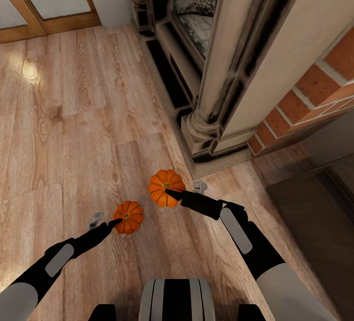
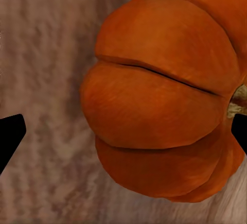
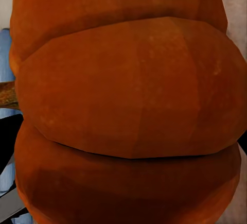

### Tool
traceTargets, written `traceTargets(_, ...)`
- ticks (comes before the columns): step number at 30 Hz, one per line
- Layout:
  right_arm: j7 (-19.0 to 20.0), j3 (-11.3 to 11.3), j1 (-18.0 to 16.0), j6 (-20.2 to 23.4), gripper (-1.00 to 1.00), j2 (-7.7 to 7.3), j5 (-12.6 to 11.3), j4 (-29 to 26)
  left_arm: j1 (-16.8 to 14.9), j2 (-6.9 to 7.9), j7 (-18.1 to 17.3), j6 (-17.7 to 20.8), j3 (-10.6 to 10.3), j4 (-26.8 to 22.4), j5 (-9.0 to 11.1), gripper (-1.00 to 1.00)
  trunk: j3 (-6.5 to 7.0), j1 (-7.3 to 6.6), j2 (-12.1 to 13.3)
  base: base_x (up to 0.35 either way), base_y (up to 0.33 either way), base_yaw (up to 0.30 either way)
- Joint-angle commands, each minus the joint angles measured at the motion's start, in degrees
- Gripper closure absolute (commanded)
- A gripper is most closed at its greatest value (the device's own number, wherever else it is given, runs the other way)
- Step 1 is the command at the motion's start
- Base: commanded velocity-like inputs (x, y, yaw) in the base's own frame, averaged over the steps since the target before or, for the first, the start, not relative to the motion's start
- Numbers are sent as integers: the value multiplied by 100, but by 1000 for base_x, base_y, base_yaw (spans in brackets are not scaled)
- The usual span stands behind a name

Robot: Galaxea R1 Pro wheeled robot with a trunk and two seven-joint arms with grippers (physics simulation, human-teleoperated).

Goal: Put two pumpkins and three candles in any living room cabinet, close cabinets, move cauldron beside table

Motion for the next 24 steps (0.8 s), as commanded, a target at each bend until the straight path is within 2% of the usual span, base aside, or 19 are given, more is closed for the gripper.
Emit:
traceTargets(1, -1, 0, 0, -3, 100, -2, -8, -2, 0, -2, 0, -2, 1, 0, 2, -100, -22, 3, -1, 0, 0, 0)
traceTargets(3, -2, 0, 0, -3, 100, 1, -8, -5, 0, -4, 0, -2, 0, 0, 4, -100, -66, 8, -4, 0, 0, 0)
traceTargets(20, -2, 0, 0, -3, 100, 1, -8, 2, 0, -11, 2, -2, 7, 0, 8, -100, -66, 8, -4, 7, 0, 0)
traceTargets(24, -1, 0, 1, -3, 100, 3, -14, 2, 0, -4, -7, -6, 7, 0, 12, -100, -66, 8, -4, 9, 0, -137)
